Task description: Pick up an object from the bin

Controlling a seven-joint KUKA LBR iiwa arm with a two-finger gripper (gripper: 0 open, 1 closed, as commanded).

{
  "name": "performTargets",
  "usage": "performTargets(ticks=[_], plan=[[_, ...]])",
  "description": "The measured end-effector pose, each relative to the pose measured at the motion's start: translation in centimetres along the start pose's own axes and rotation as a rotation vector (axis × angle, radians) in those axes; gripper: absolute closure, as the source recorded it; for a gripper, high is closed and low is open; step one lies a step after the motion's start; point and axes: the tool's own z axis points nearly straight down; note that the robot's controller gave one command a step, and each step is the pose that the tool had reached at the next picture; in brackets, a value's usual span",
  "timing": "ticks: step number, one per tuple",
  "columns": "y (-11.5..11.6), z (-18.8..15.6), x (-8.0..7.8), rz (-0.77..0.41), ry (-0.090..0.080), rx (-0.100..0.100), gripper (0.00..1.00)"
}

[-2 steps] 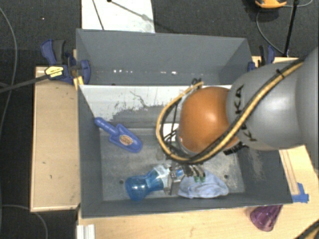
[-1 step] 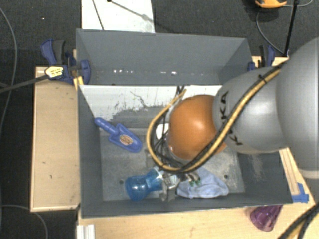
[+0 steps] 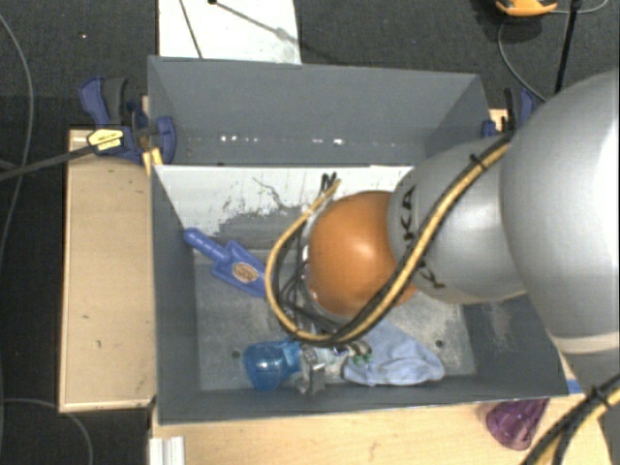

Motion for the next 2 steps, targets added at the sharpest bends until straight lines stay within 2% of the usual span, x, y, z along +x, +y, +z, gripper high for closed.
performTargets(ticks=[1, 2], plan=[[1.04, 1.79, -0.69, -0.331, -0.004, -0.001, 1.00], [1.04, 1.79, -0.68, -0.329, -0.003, -0.001, 1.00]])
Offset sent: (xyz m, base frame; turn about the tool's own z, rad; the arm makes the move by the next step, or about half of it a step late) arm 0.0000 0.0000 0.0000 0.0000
